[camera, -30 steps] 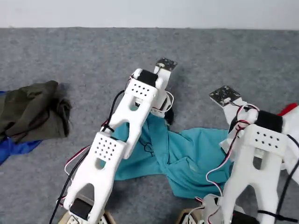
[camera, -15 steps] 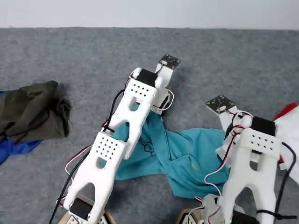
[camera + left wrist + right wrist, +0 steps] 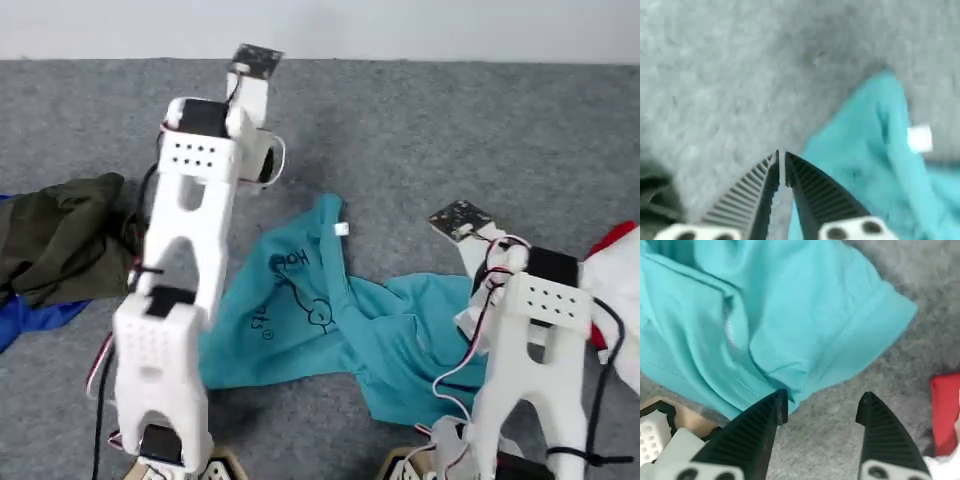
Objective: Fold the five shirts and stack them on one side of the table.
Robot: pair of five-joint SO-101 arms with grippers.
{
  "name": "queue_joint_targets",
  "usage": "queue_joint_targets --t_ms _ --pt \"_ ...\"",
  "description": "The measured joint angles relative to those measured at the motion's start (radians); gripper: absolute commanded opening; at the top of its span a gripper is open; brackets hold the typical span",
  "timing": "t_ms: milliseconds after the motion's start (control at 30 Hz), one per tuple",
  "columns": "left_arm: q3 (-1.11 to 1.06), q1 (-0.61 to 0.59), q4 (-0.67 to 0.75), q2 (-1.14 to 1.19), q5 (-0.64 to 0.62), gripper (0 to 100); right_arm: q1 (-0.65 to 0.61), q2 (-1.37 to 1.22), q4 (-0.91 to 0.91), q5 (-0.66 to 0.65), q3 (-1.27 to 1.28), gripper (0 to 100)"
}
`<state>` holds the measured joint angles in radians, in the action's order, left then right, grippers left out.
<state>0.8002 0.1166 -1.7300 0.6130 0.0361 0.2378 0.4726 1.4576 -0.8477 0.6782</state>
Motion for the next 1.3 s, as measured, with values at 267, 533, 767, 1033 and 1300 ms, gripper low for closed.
queue_joint_targets --t_ms 267,533,767,1033,1300 --pt "-0.493 0.075 0.0 -0.364 0.147 23 -0.061 0.0 0.0 0.0 0.0 23.1" --pt "-0.255 0.204 0.063 -0.167 -0.21 26 -0.023 0.0 0.0 0.0 0.0 23.1" --pt "0.238 0.213 0.066 0.302 -0.302 16 0.044 0.0 0.0 0.0 0.0 23.1" --pt "0.675 0.256 0.017 0.695 -0.242 15 0.078 0.0 0.0 0.002 0.0 23.1" --pt "0.71 0.264 0.003 0.732 -0.218 12 0.078 0.0 0.0 0.0 0.0 23.1"
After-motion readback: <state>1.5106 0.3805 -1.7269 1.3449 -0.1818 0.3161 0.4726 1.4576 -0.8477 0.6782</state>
